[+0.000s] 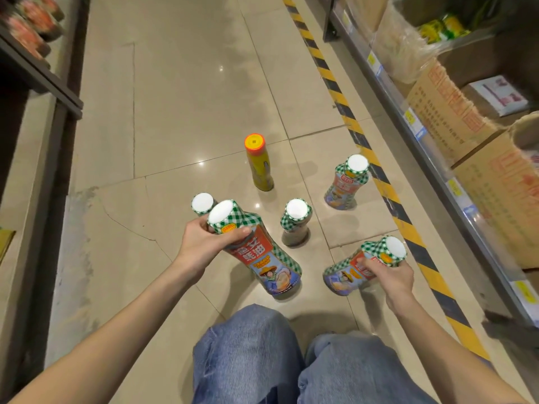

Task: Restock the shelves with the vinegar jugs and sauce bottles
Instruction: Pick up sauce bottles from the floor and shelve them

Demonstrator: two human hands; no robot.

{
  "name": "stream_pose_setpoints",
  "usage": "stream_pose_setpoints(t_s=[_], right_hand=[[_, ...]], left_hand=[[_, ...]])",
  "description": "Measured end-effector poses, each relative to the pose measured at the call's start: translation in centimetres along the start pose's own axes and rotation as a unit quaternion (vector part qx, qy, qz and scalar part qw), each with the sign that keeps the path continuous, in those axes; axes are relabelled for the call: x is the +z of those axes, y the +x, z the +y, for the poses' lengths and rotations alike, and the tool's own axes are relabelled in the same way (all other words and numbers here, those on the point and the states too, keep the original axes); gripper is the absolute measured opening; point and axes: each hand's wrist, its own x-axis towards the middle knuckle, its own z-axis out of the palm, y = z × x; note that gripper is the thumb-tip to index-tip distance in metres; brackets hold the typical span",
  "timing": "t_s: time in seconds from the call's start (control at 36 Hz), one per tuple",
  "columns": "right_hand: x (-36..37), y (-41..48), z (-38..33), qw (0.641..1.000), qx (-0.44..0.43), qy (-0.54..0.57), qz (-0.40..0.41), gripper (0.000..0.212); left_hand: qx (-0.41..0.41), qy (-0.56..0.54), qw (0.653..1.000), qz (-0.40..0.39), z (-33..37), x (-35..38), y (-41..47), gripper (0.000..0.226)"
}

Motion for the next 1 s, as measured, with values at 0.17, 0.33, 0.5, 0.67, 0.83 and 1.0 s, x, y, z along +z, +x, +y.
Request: stream_pose_setpoints(t_s=[0.17, 0.33, 0.5, 0.67, 0.83, 1.0], right_hand=[[-1.1, -0.9, -3.2, 0.997, 0.032, 0.063, 0.018, 0.033], [-4.5, -3.9, -9.2, 0.996, 0.047, 0.070, 0.015, 0.041], [-8.4, -8.7, -17.1, 0.997, 0.035, 0.071, 0.014, 0.030], [-12.5, -14.6, -26.0, 0.998, 0.029, 0.063, -0.003, 0.037], [-16.9, -20.3, -35.3, 0.998, 0.011, 0.055, -0.029, 0.040], [-21.3, -25.1, -45.0, 0.997, -0.052, 0.040, -0.043, 0.030]], left_hand=[[-0.008, 0.008, 1.000, 0.002, 2.4, 1.3, -0.2, 0.019], [-0.030, -0.002, 1.000, -0.009, 6.6, 2.6, -2.0, 0.014], [-0.044, -0.019, 0.999, -0.024, 14.0, 2.9, -4.6, 0.015], [-0.063, -0.010, 0.998, -0.016, 23.5, 2.1, -7.5, 0.045], [-0.041, 0.006, 0.999, -0.032, 33.9, 2.0, -10.2, 0.023], [-0.013, 0.023, 0.999, -0.047, 44.2, 2.7, -12.6, 0.018]])
